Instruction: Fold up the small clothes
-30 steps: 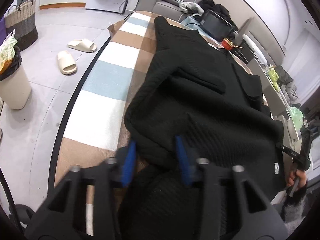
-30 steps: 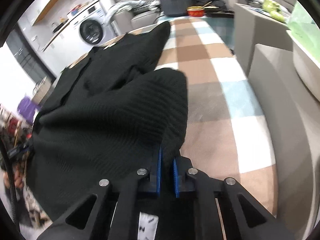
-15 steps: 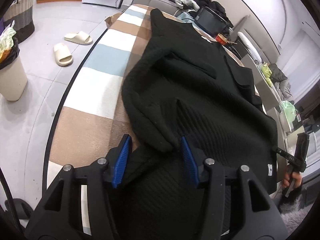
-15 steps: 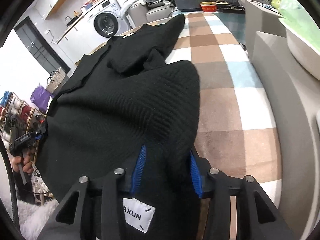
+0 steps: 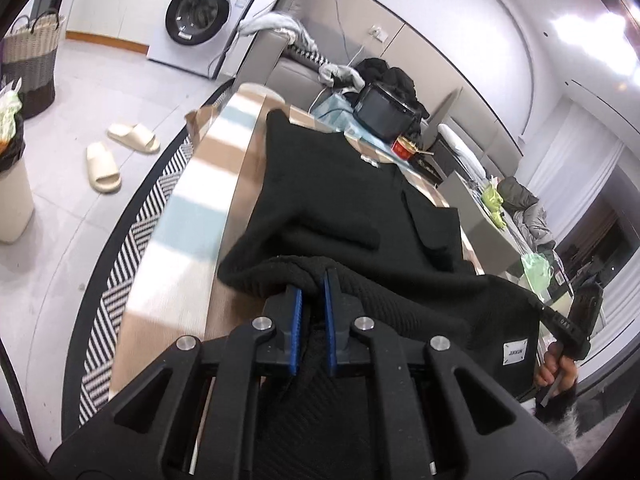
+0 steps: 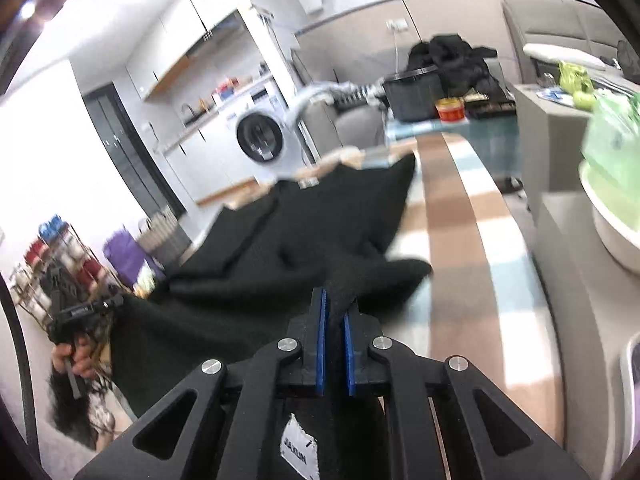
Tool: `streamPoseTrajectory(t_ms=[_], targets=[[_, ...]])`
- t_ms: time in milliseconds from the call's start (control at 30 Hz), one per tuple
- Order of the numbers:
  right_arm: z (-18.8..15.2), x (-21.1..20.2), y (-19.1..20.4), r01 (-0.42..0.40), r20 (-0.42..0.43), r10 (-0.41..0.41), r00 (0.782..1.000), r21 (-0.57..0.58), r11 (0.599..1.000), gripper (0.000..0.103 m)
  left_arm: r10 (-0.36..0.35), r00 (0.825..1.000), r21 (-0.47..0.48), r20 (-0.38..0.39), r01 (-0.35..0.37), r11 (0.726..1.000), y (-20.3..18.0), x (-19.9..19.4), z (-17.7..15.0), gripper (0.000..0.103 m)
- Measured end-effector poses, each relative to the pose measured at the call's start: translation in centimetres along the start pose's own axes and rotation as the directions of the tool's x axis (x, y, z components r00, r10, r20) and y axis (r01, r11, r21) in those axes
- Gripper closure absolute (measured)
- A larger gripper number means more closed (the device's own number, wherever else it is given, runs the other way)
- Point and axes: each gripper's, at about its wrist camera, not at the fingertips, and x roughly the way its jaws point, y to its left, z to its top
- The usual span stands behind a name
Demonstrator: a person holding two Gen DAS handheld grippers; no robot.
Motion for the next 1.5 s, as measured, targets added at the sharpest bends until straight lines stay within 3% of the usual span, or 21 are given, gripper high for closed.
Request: streamPoseTrajectory(t_ms=[167,233,300,333,367,400,667,700,733,767,800,833,867,933,1067,1267,1500], targets=[[0.8,2.3,-0.1,0.063,-0.071,-0.064,0.995,-0.016,0.998,0.094,0.022,0.999,-0.018,-0.025,-0.022,1.000,0.4,0.7,0.4,0.096],[0.3,2.7,-1.0,0.050,-0.111,-0.047,0.993,0.022,0.999,0.088,0.024,0.999,-0.026,-0.040,-0.025,0.999,1.0,0.6,-0.1,0.093],[-0.5,2.9,-2.0,0.054,-0.135,-0.046,0.990,0.051,0.997,0.067,0.041,0.996,-0.037,-0.077,-0.044,0.998,1.6,0.8,-0.8,0.078],[-0.8,2.9,-2.3,0.054,-0.141,-0.045,0.989,0.060,0.997,0.056,0.054,0.995,-0.045,-0.085,-0.058,0.997,1.9,0.8,-1.2,0.062],[-1.3,2.8,-2.5,0.051,-0.149,-0.040,0.988,0.066,0.997,0.055,0.069,0.994,-0.046,-0.089,-0.073,0.996,2.1,0.7,-1.5,0.047],[-1.7,2.9,-2.8,0.052,-0.162,-0.040,0.986,0.067,0.996,0.055,0.076,0.993,-0.039,-0.090,-0.080,0.996,2.2,0.7,-1.9,0.043],[-4.5,3.5,-4.3,0.117,-0.261,-0.100,0.960,0.053,0.992,0.052,0.145,0.977,0.031,-0.154,-0.142,0.989,2.3,3.3,-3.5,0.039],[-4.6,3.5,-4.2,0.124,-0.264,-0.109,0.958,0.041,0.991,0.052,0.143,0.978,0.034,-0.152,-0.140,0.990,2.2,3.5,-3.6,0.040],[-4.8,3.5,-4.1,0.131,-0.270,-0.120,0.955,0.021,0.991,0.052,0.139,0.980,0.040,-0.146,-0.134,0.990,2.1,3.7,-3.7,0.047],[-4.9,3.4,-4.0,0.133,-0.269,-0.126,0.955,0.007,0.991,0.053,0.132,0.982,0.045,-0.135,-0.127,0.991,1.9,3.8,-3.7,0.063],[-5.1,3.3,-3.8,0.137,-0.265,-0.138,0.954,-0.022,0.990,0.054,0.124,0.984,0.052,-0.128,-0.118,0.992,1.7,3.9,-3.7,0.072],[-5.2,3.2,-3.5,0.135,-0.257,-0.143,0.956,-0.050,0.990,0.068,0.117,0.985,0.061,-0.127,-0.110,0.992,1.5,4.0,-3.7,0.086],[-5.4,3.0,-3.1,0.134,-0.236,-0.152,0.960,-0.092,0.987,0.091,0.109,0.986,0.069,-0.122,-0.101,0.992,1.3,4.0,-3.7,0.093],[-5.3,2.6,-2.9,0.093,-0.221,-0.112,0.969,-0.093,0.991,0.098,0.088,0.991,0.080,-0.098,-0.080,0.994,0.8,3.6,-3.5,0.098],[-4.3,0.3,-1.8,-0.032,-0.117,0.024,0.993,-0.062,0.998,0.098,0.034,0.999,0.057,-0.039,-0.032,0.998,0.3,1.7,-2.7,0.099],[-1.4,-1.0,-0.9,-0.147,0.036,0.147,0.989,-0.006,0.989,0.098,-0.052,0.996,0.039,0.073,0.049,0.998,-0.8,-0.8,0.1,0.100],[3.5,0.9,-0.2,-0.136,0.153,0.130,0.980,0.030,0.990,0.098,-0.083,0.982,0.023,0.171,0.080,0.997,-1.2,-0.1,5.6,0.100]])
